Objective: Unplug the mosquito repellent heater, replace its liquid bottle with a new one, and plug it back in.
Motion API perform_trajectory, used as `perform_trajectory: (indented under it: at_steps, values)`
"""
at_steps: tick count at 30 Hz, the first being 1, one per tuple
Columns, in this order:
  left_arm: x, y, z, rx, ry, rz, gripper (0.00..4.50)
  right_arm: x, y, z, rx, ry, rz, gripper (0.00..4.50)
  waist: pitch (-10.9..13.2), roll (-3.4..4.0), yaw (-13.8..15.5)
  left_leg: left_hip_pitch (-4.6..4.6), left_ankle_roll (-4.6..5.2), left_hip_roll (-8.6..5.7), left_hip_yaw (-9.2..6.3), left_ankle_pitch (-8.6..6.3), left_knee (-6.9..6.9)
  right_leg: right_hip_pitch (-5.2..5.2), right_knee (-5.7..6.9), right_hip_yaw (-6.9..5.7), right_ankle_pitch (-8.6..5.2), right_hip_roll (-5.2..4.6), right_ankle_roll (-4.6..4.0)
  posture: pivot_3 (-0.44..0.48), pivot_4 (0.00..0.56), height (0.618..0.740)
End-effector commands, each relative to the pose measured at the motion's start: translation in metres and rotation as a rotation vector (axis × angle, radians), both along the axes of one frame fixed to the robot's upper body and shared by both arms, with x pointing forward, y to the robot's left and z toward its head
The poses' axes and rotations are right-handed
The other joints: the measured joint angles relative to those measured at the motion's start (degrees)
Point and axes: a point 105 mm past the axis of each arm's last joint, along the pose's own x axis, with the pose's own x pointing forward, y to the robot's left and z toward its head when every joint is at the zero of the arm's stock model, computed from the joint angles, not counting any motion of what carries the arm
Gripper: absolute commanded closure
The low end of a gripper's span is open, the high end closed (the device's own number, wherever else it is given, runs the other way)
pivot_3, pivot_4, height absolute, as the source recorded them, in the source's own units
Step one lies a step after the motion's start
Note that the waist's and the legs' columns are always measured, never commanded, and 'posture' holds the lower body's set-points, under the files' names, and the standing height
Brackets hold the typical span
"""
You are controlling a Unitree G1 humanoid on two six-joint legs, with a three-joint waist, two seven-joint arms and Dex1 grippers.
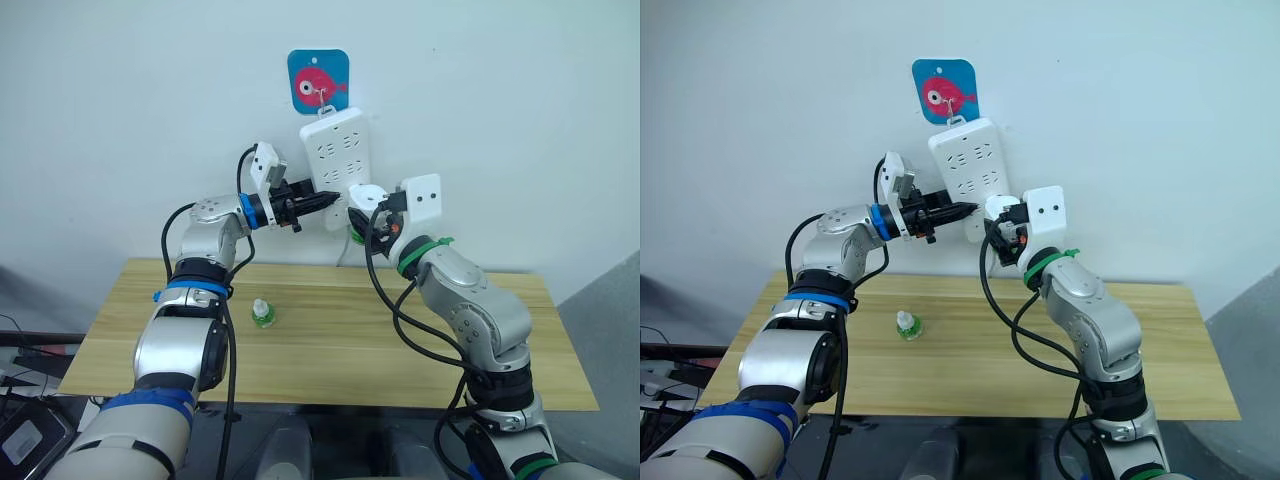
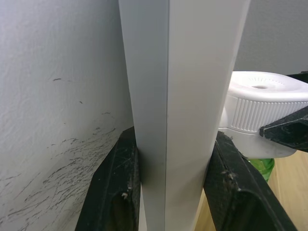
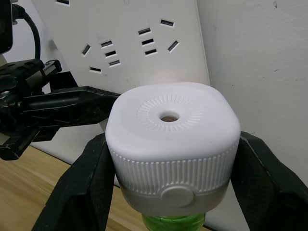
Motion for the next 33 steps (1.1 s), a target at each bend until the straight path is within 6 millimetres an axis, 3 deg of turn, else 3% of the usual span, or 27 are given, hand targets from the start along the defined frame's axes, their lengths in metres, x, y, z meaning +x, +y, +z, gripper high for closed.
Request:
perform_trajectory:
  at_steps: [1, 5, 12, 15, 21, 22, 27, 30, 33]
  values:
    - [0.007, 0.003, -0.002, 0.045, -0.013, 0.063, 3.15, -0.016, -0.006, 0.011, -0.005, -0.057, 0.031, 1.56, 0.01, 0.01, 0.26, -0.03, 0.0, -0.02, -0.03, 0.0, 0.0, 0.0, -0.02, -0.03, -0.01, -0.03, -0.01, 0.274, 0.168, 0.74]
    - [0.009, 0.007, -0.002, 0.046, -0.016, 0.081, 3.15, -0.026, -0.013, 0.015, -0.018, -0.073, 0.03, 1.56, 0.05, 0.08, 0.09, -0.09, 0.0, -0.06, -0.09, 0.0, 0.0, -0.01, -0.01, -0.06, -0.04, -0.07, -0.02, 0.276, 0.168, 0.74]
    - [0.01, 0.013, -0.002, 0.05, -0.034, 0.102, 3.15, -0.026, -0.017, 0.02, 0.006, -0.075, 0.018, 1.56, 0.16, 0.24, -0.55, 0.04, 0.22, -0.04, -0.14, 0.16, 0.03, 0.03, 0.06, -0.09, -0.08, -0.02, 0.1, 0.283, 0.167, 0.74]
    - [0.009, 0.018, -0.001, 0.047, -0.039, 0.102, 2.2, -0.026, -0.021, 0.02, 0.016, -0.073, 0.012, 1.56, 0.21, 0.29, -0.81, 0.04, 0.24, -0.05, -0.13, 0.19, 0.03, 0.03, 0.06, -0.09, -0.06, -0.02, 0.13, 0.29, 0.165, 0.74]
    - [0.0, 0.049, -0.007, 0.096, -0.057, 0.142, 0.37, -0.017, -0.051, 0.013, 0.027, -0.058, -0.037, 1.56, 0.39, 0.45, -1.21, -0.06, 0.24, -0.02, -0.17, 0.18, -0.09, -0.06, 0.06, -0.18, 0.07, -0.02, -0.16, 0.304, 0.159, 0.74]
    - [-0.004, 0.054, -0.009, 0.115, -0.062, 0.141, 0.02, -0.015, -0.057, 0.012, 0.031, -0.056, -0.055, 1.56, 0.41, 0.45, -1.23, -0.09, 0.24, -0.01, -0.18, 0.18, -0.12, -0.09, 0.05, -0.2, 0.06, -0.02, -0.19, 0.304, 0.159, 0.74]
    - [-0.033, 0.074, -0.024, 0.176, -0.051, 0.115, 0.02, -0.007, -0.086, 0.005, 0.117, -0.02, -0.129, 1.56, 0.47, 0.53, -1.3, -0.1, 0.25, 0.1, -0.27, 0.17, -0.29, -0.12, 0.06, -0.44, -0.05, -0.01, -0.39, 0.328, 0.157, 0.74]
    - [-0.065, 0.057, -0.031, 0.181, -0.06, 0.023, 0.02, -0.005, -0.095, 0.004, 0.219, 0.021, -0.136, 1.56, 0.59, 0.71, -1.02, -0.11, 0.24, 0.16, -0.37, 0.17, -0.33, -0.11, 0.08, -0.6, -0.1, -0.03, -0.49, 0.335, 0.16, 0.74]
    - [-0.097, 0.027, -0.029, 0.129, -0.111, -0.043, 0.02, -0.004, -0.105, 0.001, 0.354, 0.077, -0.153, 1.56, 0.67, 0.78, -0.47, -0.16, 0.24, 0.21, -0.51, 0.18, -0.31, -0.08, 0.1, -0.74, -0.13, -0.06, -0.53, 0.34, 0.162, 0.74]
